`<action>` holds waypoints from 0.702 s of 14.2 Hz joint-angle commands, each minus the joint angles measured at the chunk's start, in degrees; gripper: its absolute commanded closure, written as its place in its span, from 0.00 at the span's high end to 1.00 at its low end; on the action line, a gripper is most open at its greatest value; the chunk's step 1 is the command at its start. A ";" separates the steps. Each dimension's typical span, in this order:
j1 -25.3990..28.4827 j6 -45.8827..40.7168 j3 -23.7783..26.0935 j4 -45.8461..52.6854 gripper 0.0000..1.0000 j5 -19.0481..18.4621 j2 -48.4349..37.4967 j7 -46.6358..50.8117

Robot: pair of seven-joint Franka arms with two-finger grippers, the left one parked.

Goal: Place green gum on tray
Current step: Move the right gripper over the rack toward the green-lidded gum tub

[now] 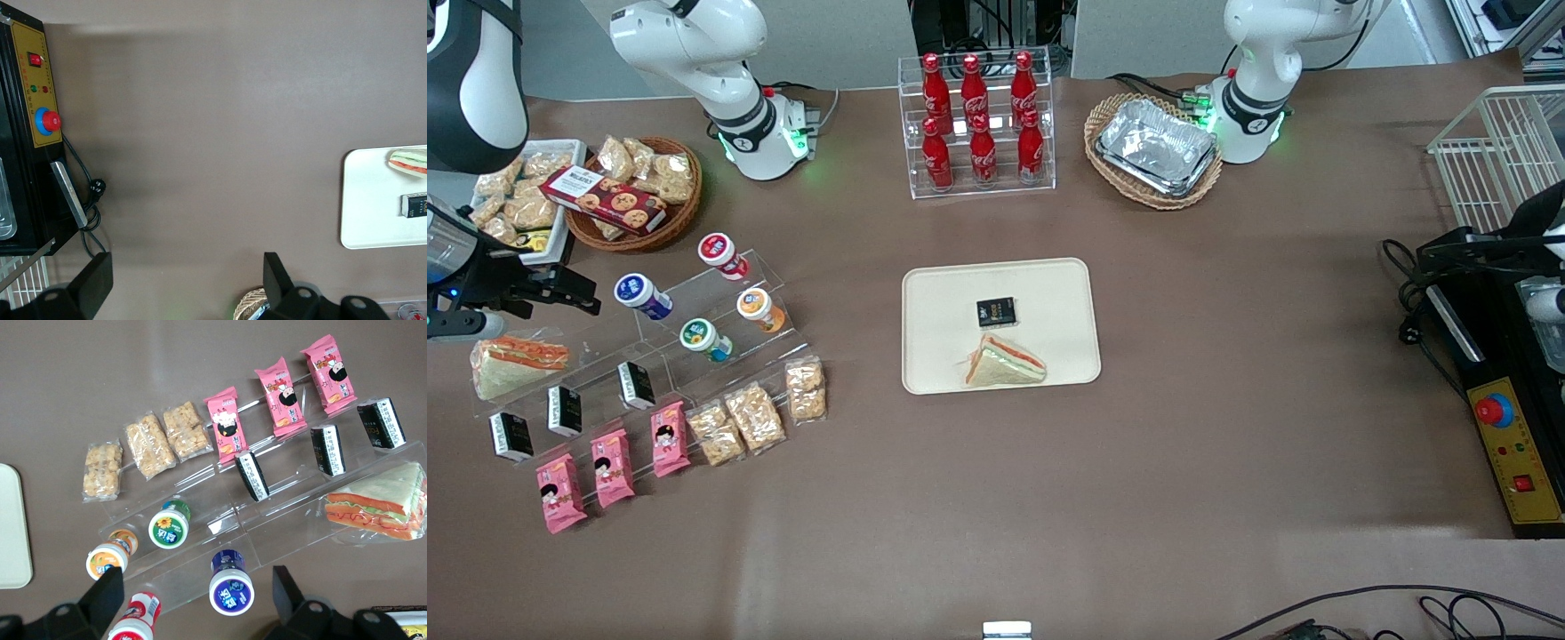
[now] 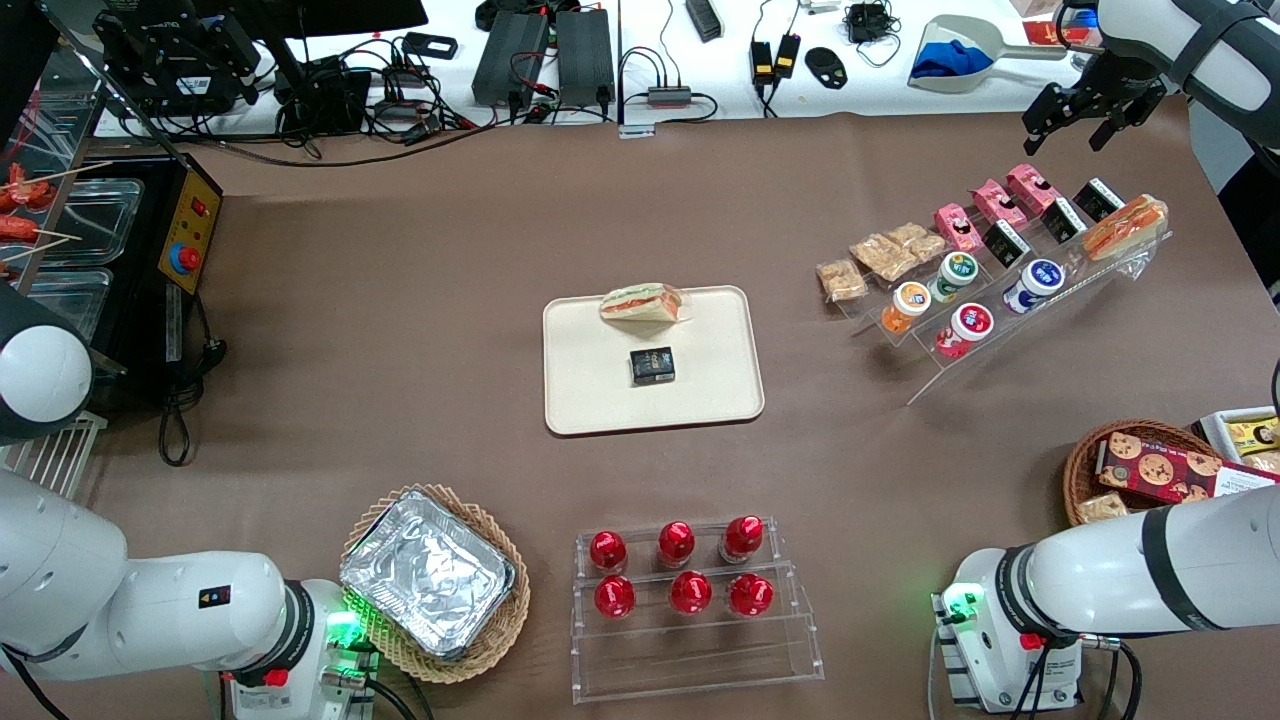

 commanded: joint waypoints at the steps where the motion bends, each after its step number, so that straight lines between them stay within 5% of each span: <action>1: -0.66 0.47 0.61 0.38 1.00 0.23 -0.02 -0.60; 10: 0.04 -1.11 1.66 -1.28 1.00 0.32 -1.07 -0.69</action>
